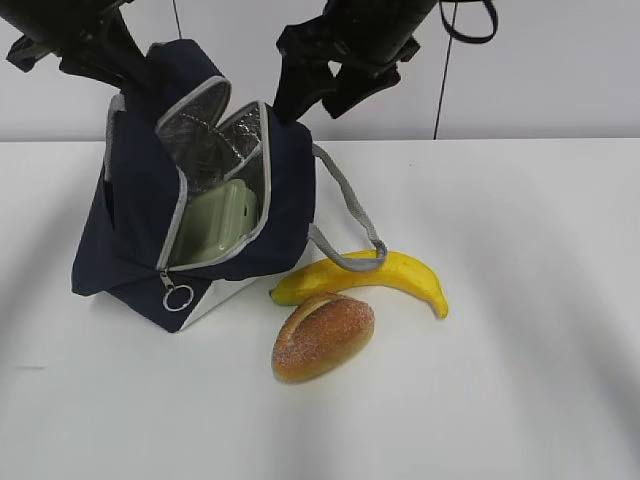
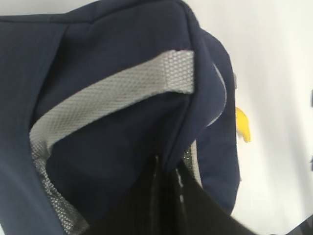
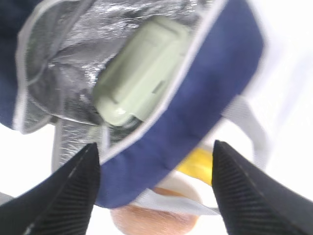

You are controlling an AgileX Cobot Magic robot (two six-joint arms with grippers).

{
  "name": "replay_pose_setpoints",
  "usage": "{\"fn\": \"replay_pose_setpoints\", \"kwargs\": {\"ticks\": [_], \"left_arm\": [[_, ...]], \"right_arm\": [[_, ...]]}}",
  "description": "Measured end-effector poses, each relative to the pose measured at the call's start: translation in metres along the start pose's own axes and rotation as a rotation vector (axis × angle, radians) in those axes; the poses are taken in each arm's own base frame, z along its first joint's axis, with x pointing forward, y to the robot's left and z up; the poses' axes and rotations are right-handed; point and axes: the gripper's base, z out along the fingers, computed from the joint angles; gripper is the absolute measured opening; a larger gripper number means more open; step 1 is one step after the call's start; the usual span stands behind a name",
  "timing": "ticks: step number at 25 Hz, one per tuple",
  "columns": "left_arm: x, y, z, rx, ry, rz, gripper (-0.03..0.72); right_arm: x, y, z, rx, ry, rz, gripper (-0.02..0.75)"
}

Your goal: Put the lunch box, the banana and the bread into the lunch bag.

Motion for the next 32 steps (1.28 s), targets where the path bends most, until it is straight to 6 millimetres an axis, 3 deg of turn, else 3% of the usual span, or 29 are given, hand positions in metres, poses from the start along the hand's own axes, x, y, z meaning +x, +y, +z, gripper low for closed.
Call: {"fn": "replay_pose_setpoints", "kwargs": {"ticks": [5, 11, 22, 27, 32], "left_arm": [[0.001, 0.004, 0.0, -0.04, 0.008, 0.015, -0.016], [0.001, 0.009, 0.0, -0.099, 0.013, 0.036, -0.016], [0.001, 0.013, -0.001, -0.145, 0.018, 0.052, -0.016], [0.001, 0.014, -0.001, -0.15, 0.018, 0.054, -0.016], [0.001, 0.014, -0.001, -0.152, 0.019, 0.055, -0.016]], "right_arm": [[0.005, 0.0, -0.027, 0.137, 0.01, -0.046, 0.554], [0.038, -0.001, -0.036, 0.221, 0.126, -0.08, 0.554], [0.097, -0.017, 0.006, 0.228, 0.38, -0.214, 0.554], [0.104, -0.033, 0.019, 0.256, 0.346, -0.253, 0.554], [0.112, -0.061, 0.032, 0.212, 0.342, -0.217, 0.554]]}}
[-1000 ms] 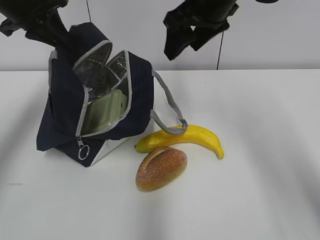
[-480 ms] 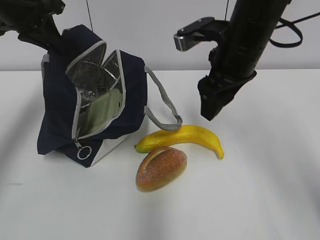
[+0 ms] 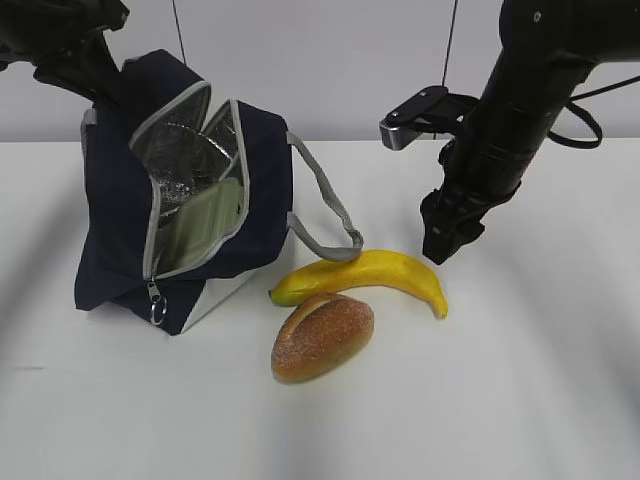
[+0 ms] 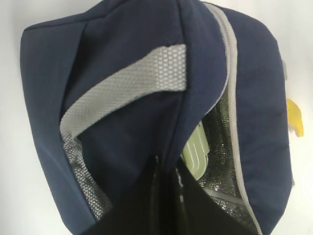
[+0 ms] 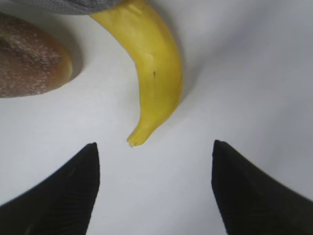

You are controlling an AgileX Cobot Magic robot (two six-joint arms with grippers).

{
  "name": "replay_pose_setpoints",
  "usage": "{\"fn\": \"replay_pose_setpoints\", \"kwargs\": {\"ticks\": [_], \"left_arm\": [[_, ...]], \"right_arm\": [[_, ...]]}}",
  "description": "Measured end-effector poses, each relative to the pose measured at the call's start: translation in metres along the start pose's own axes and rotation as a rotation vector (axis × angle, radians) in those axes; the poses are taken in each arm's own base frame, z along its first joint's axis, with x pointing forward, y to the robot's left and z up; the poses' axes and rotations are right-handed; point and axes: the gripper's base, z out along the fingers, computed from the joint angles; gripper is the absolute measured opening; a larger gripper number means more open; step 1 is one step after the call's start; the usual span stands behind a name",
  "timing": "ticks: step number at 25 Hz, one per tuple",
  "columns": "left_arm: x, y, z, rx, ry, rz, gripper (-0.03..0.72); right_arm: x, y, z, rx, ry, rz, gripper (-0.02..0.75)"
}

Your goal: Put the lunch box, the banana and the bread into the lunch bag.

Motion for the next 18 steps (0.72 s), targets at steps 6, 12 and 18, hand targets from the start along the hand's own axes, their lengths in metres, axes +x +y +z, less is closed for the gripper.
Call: {"fn": "replay_pose_setpoints", "kwargs": {"ticks": [6, 12, 18], "left_arm": [[0.0, 0.0, 0.0, 0.0, 0.0, 0.002, -0.016], [0.0, 0.0, 0.0, 0.0, 0.0, 0.002, -0.016], [0.0, 0.0, 0.0, 0.004, 0.0, 0.0, -0.016]], "right_arm": [[-0.005, -0.005, 0.021, -0.029, -0.041, -0.036, 0.554], [-0.006, -0.007, 0.05, -0.064, -0.029, -0.05, 0.554], [-0.009, -0.009, 0.069, -0.078, -0.043, -0.055, 0.554]]}}
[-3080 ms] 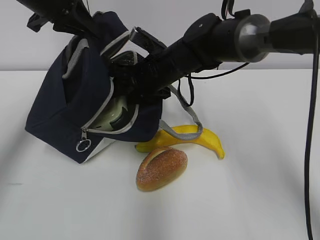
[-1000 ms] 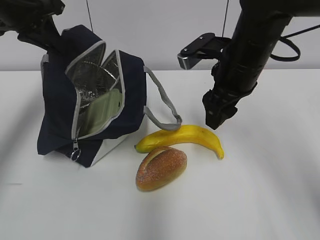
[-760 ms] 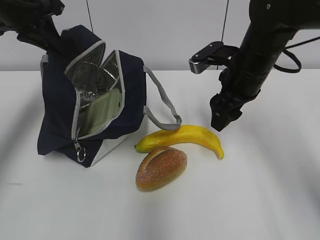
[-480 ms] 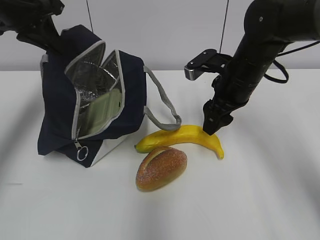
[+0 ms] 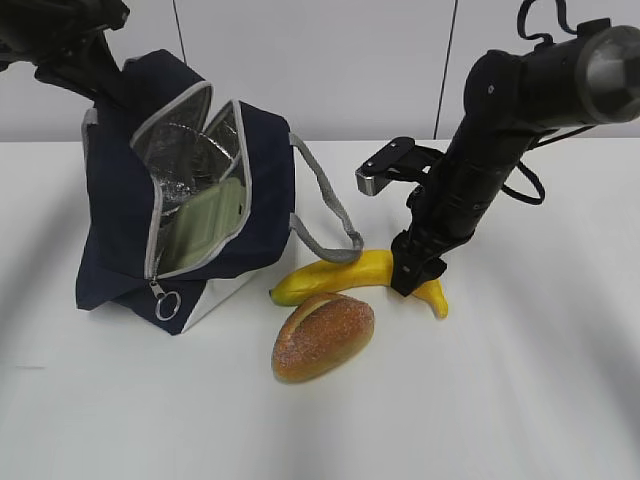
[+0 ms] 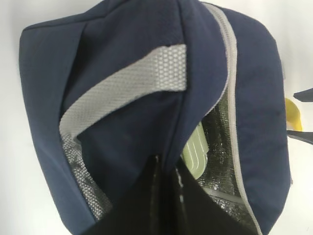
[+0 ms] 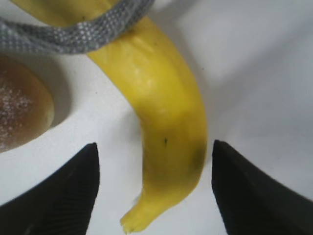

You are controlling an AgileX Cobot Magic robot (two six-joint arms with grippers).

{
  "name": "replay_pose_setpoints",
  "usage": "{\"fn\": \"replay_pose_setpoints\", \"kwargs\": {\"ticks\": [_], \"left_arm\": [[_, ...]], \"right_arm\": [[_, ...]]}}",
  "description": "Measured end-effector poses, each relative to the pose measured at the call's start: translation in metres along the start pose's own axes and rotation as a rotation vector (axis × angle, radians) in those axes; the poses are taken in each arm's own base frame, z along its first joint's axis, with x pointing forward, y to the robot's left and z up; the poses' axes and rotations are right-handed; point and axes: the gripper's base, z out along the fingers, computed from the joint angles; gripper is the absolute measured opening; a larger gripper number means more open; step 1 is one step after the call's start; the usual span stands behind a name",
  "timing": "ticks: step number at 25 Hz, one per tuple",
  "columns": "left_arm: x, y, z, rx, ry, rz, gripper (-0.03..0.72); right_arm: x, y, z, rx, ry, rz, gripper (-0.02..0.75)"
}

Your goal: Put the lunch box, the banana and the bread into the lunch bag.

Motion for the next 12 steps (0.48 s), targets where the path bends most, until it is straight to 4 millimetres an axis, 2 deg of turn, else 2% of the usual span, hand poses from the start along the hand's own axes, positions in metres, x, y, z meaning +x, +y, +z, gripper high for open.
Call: {"fn": "replay_pose_setpoints", "kwargs": {"ticks": [4, 12], "left_arm": [[0.0, -0.0013, 0.0, 0.014, 0.0, -0.005, -0.016], [-0.0007, -0.0071, -0.0003, 0.078, -0.006, -0.026, -0.016]], "right_arm": [[-0.0017, -0.0016, 0.0091, 0.011, -0.012, -0.001, 0.554], [-0.0049, -0.0027, 0.0102, 0.034, -0.037, -0.003, 0.551]]}}
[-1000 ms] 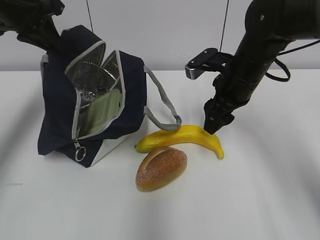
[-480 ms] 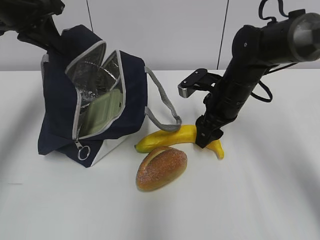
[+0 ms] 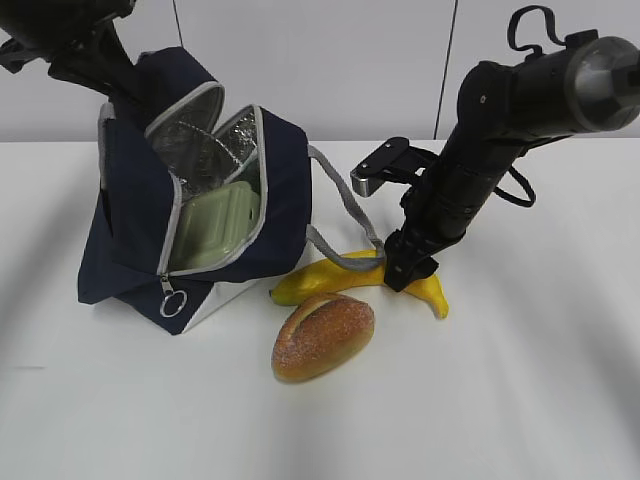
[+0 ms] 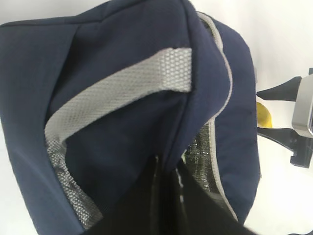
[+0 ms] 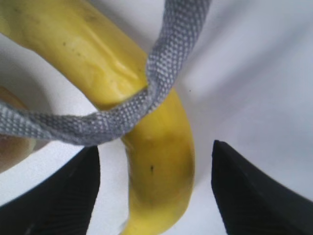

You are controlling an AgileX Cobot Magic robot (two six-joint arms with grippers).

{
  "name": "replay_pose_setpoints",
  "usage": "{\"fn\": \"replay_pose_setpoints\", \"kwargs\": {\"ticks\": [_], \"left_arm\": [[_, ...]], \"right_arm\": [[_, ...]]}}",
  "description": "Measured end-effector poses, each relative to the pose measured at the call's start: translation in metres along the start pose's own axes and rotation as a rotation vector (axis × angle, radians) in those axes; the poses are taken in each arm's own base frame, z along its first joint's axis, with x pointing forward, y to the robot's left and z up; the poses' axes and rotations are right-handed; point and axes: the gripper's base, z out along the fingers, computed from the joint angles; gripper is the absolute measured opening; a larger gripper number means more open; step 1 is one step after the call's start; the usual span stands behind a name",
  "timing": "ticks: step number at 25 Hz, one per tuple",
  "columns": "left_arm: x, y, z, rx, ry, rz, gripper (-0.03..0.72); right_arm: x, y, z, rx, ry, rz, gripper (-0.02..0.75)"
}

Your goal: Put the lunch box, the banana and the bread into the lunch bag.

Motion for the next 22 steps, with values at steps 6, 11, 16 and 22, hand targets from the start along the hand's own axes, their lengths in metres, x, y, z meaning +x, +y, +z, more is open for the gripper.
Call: {"fn": "replay_pose_setpoints", "kwargs": {"ticks": [6, 11, 16, 22], "left_arm": [[-0.0001, -0.0009, 0.0, 0.01, -0.001, -0.003, -0.016], [-0.0001, -0.0011, 0.0, 0.012, -0.001, -0.004, -0.016], [-0.0003, -0.0025, 0.0, 0.027, -0.003, -0.01, -0.016], [-0.0004, -0.0034, -0.0001, 0.038, -0.004, -0.013, -0.016]], "right_arm": [[0.0001, -0.0004, 0.0, 0.004, 0.002, -0.004, 0.549], [0.001, -0.0015, 0.0, 0.016, 0.011, -0.02, 0.546], [0.001, -0.0017, 0.0, 0.019, 0.011, -0.033, 0.545], [0.0007, -0.0023, 0.0, 0.025, 0.009, -0.044, 0.543]]}}
